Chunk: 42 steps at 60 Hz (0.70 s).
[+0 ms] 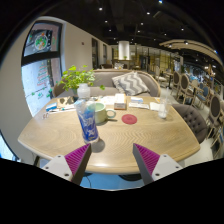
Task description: Pour water
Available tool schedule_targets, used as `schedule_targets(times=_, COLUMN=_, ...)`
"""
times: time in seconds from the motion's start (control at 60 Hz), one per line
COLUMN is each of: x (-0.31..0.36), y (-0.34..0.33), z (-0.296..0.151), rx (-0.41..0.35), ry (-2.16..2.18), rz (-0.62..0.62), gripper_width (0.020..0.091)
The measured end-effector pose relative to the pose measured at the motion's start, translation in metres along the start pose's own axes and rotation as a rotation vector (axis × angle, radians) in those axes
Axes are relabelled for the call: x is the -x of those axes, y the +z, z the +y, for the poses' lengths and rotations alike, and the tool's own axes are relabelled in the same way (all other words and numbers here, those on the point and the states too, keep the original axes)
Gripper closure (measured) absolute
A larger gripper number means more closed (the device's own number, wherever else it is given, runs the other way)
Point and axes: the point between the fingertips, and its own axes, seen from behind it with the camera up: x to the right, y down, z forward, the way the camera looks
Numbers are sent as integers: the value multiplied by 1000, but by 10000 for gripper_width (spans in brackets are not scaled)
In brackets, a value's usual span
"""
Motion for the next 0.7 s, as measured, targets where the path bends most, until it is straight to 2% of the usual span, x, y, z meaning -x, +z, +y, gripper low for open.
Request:
schedule_targets(times=0.2, x=82, y=56, z=-25, rx=-19, ry=32, rz=-41, gripper_width=246)
schedule_targets(times=0.383, x=92, y=121, z=-52, rx=-67, ry=28, rz=33, gripper_width=244)
schedule_targets(times=0.45, x=91, y=142, z=-57, rx=-75, ry=38, rz=55, gripper_width=264)
schedule_targets(times=0.483, x=89, y=155, z=-59, rx=-79, ry=38, rz=60, gripper_width=291)
schedule_targets(times=0.517, x=90, y=160, z=-58, rx=-80, ry=33, rz=63, gripper_width=347)
schedule_targets(times=0.567, x=90, y=165, z=-58, rx=-86, ry=24, rz=74, gripper_width=465)
schedule_targets(times=0.583, x=89, y=167, z=-58, rx=-88, ry=22, rz=79, gripper_width=540)
schedule_targets(times=0.6, x=87, y=167, z=-58, rx=-93, ry=19, rz=87, gripper_width=583)
schedule_targets(times=0.633, x=88, y=168, z=-61, rx=-108, ry=25, rz=89, gripper_width=590)
schedule_targets(times=0.7, x=90, y=171, z=-64, rx=-117, ry=10, rz=93, gripper_width=662)
